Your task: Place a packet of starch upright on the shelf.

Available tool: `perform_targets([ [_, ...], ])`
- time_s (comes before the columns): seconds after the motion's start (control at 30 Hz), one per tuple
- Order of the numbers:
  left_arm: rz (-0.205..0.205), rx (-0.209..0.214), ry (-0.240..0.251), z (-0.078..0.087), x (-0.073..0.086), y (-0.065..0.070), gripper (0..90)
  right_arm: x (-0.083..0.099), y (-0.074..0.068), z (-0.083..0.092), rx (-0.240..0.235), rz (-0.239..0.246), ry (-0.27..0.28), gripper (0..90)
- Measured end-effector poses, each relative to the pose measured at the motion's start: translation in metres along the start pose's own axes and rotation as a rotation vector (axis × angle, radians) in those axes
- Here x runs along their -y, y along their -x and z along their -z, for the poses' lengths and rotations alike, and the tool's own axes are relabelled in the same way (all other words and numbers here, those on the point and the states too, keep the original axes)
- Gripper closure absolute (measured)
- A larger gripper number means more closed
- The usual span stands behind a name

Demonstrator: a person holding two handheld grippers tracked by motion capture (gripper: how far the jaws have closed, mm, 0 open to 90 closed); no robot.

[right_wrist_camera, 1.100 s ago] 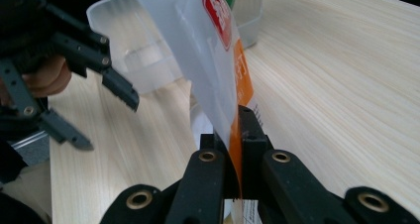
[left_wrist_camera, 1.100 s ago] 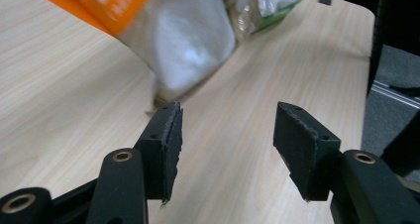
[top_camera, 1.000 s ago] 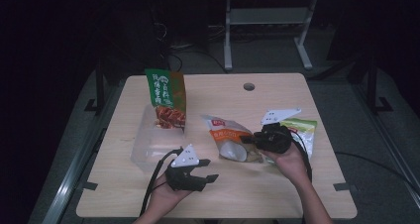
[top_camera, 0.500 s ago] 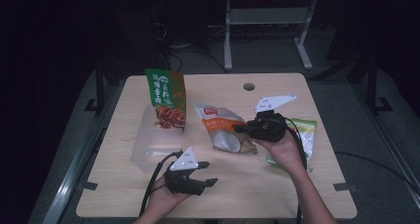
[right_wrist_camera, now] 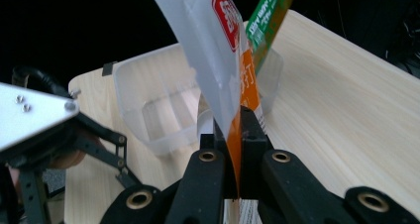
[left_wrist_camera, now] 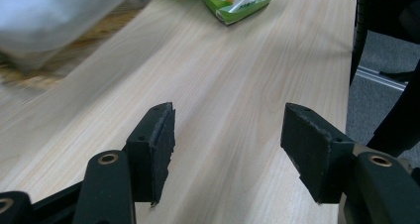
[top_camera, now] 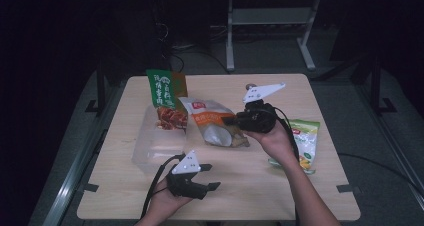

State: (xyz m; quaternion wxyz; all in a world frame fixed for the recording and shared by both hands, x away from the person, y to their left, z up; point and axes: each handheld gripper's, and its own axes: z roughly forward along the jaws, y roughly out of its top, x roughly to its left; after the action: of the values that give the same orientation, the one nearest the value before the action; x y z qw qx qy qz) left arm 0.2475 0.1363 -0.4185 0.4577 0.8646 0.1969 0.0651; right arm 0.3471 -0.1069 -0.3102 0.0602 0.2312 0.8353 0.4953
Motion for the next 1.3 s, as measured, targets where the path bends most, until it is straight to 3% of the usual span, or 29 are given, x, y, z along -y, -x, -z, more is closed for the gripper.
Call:
perform_targets([
  [0.3, -0.019, 0.006, -0.008, 0.001, -0.001, 0.002, 37.4, -0.020, -0.002, -0.013, -0.032, 0.033, 0.004, 89.9],
  [0.97, -0.015, 0.003, 0.008, 0.003, -0.001, 0.001, 36.1, -0.069, -0.014, -0.078, -0.138, 0.060, 0.023, 89.8],
  [1.1, -0.010, 0.003, 0.016, 0.004, -0.001, 0.000, 35.9, -0.075, -0.014, -0.094, -0.152, 0.080, 0.017, 89.8],
  [1.3, -0.008, -0.004, 0.014, 0.006, -0.001, -0.003, 35.7, -0.076, -0.014, -0.115, -0.181, 0.062, 0.003, 89.8],
])
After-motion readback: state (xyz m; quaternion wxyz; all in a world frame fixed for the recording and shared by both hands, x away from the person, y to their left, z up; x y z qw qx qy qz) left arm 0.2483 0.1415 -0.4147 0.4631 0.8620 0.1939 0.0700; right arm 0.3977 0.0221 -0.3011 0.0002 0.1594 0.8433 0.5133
